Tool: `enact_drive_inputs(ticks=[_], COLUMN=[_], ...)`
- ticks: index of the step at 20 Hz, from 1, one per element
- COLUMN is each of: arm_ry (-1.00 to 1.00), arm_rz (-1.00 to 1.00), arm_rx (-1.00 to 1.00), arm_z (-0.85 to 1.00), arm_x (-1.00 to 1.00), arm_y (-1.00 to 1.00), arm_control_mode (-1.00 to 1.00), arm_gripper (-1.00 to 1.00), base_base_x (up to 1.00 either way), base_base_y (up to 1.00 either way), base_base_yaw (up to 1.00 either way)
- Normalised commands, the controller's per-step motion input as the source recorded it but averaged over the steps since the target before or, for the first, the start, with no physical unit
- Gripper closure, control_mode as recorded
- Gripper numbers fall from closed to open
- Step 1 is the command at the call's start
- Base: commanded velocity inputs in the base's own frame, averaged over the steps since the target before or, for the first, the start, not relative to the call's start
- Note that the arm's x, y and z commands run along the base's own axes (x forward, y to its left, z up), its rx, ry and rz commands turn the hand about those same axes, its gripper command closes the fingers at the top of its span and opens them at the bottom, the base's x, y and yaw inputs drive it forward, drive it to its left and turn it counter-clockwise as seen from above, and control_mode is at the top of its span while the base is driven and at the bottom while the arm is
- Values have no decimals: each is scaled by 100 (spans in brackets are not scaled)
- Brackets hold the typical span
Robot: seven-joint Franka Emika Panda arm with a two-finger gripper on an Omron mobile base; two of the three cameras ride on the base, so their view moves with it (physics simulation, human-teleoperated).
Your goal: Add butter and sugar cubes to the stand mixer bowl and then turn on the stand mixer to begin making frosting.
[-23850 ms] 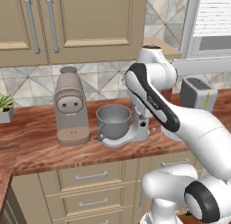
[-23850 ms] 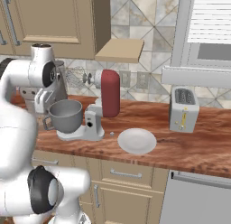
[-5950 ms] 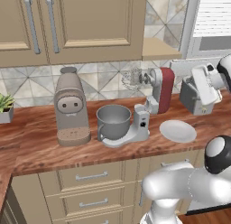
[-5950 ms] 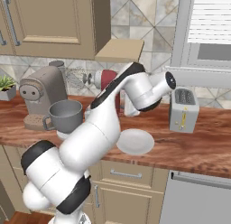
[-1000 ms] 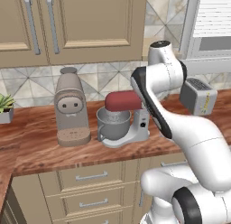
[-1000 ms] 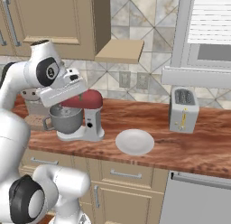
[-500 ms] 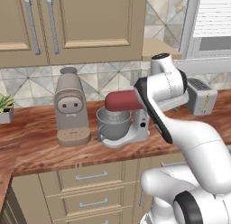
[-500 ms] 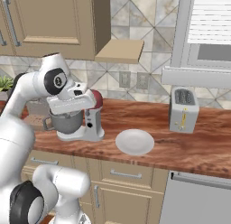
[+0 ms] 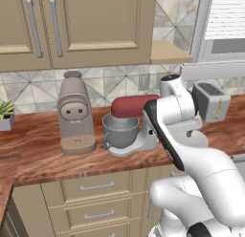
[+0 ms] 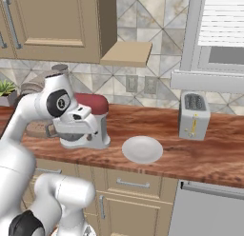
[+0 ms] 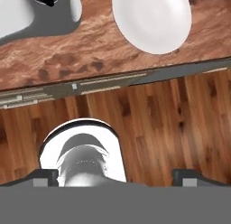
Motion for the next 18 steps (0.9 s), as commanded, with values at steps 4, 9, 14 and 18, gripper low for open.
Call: enact_drive_inputs(ticks=[4,9,14,18], arm_ry=[-12,-14,-8,0], arm_rz=[-15,-8,0,3], arm_rx=[-1,0,0,-2], arm_z=[-28,-20,-13,-5], arm_x=[6,21,30,42], arm_y=[26,25,0,0], arm_control_mode=[-100,-100,-100,-100], arm_gripper=[-100,-100,-100,-100], base_base_x=[0,0,0,0], base_base_y=[0,0,0,0], base_base_yaw=[0,0,0,0])
